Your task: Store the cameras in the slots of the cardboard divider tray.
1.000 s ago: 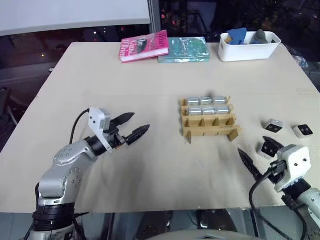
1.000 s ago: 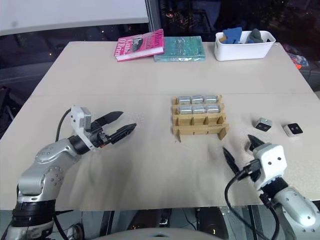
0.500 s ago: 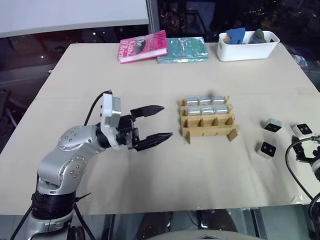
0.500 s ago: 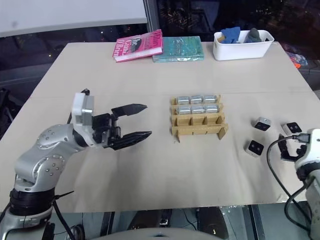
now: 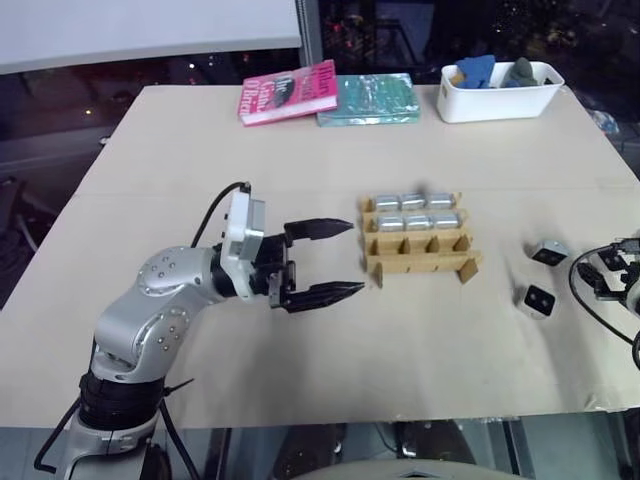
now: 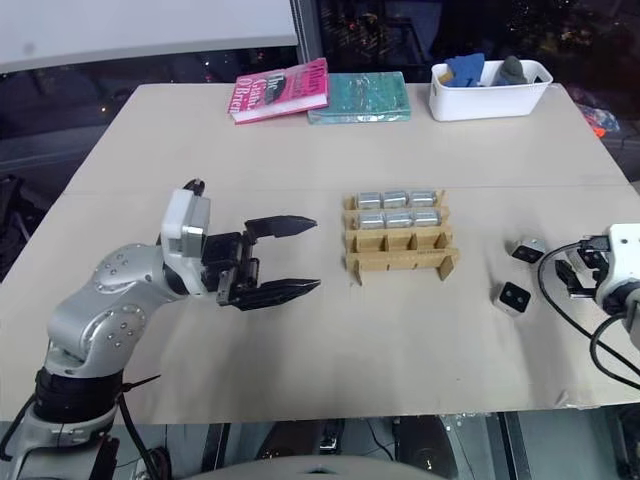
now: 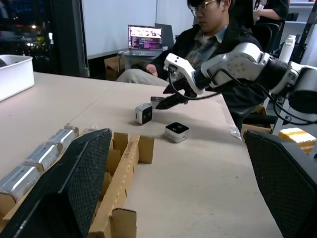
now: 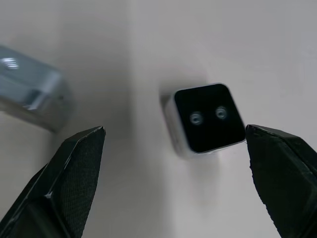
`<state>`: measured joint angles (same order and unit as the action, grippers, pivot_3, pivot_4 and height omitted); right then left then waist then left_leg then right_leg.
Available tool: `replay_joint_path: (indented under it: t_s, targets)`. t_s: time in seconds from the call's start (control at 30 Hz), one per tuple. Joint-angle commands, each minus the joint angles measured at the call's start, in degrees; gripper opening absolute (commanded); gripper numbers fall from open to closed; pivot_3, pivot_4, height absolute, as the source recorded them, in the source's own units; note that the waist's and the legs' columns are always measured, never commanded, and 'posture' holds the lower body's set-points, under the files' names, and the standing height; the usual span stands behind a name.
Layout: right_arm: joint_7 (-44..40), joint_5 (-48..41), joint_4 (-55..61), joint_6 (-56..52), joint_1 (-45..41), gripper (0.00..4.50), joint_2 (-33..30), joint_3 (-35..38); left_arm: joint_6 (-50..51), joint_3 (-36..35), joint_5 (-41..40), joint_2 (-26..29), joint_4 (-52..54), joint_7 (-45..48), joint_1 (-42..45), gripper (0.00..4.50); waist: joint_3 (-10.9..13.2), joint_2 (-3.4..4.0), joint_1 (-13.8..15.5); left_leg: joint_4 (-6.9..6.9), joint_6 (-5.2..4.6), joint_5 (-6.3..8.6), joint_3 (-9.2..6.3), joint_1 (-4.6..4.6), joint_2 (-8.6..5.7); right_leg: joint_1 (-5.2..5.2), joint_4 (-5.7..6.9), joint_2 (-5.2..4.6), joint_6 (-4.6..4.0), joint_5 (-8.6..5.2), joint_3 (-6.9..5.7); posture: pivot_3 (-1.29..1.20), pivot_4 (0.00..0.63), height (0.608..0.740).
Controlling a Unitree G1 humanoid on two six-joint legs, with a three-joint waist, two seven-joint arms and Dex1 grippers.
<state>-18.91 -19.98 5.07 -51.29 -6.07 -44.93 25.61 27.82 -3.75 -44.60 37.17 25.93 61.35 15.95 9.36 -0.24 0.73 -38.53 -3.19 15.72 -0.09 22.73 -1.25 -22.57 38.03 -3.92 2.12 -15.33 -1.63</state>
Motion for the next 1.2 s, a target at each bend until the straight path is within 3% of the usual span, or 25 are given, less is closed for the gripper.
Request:
replay_joint_path:
  t_s: [0.03, 0.57, 0.83, 1.2]
  targets:
    - [-2.39, 1.17, -3.76, 0.05, -2.03, 4.50, -3.49, 0.13, -1.02, -0.80, -0.72, -0.10, 2.52, -0.35, -0.81, 4.44, 0.00, 0.00, -0.01, 0.00, 0.00, 0.00, 0.00, 0.00, 0.00, 0.00, -0.01, -0.03, 0.00, 0.00, 0.00, 0.00, 0.150, 0.740]
    - [-7.21, 3.43, -19.26, 2.73, -11.56, 4.50, -5.83, -4.07, -1.54, -1.74, -1.00, -0.10, 4.26, -2.12, -2.90, 4.44, 0.00, 0.00, -0.04, -0.04, 0.07, -0.04, 0.02, 0.02, 0.05, 0.01, -0.01, -0.10, 0.00, 0.00, 0.01, 0.00, 0.150, 0.740]
    - [-11.29, 2.09, -18.40, 0.84, -11.13, 4.50, -6.26, -3.82, -1.82, -1.96, -0.83, -0.16, 3.82, -2.51, -2.68, 4.44, 0.00, 0.00, -0.05, -0.04, 0.07, -0.04, 0.02, 0.02, 0.06, 0.01, -0.02, -0.11, 0.00, 0.00, 0.01, 0.00, 0.150, 0.740]
    - [-10.72, 1.88, -18.31, 0.46, -10.94, 4.50, -6.17, -2.28, -2.07, -1.43, -0.43, -0.86, 3.06, -3.07, -1.81, 4.44, 0.00, 0.00, -0.05, -0.04, 0.07, -0.04, 0.02, 0.02, 0.07, 0.01, -0.02, -0.11, 0.00, 0.00, 0.01, 0.00, 0.150, 0.740]
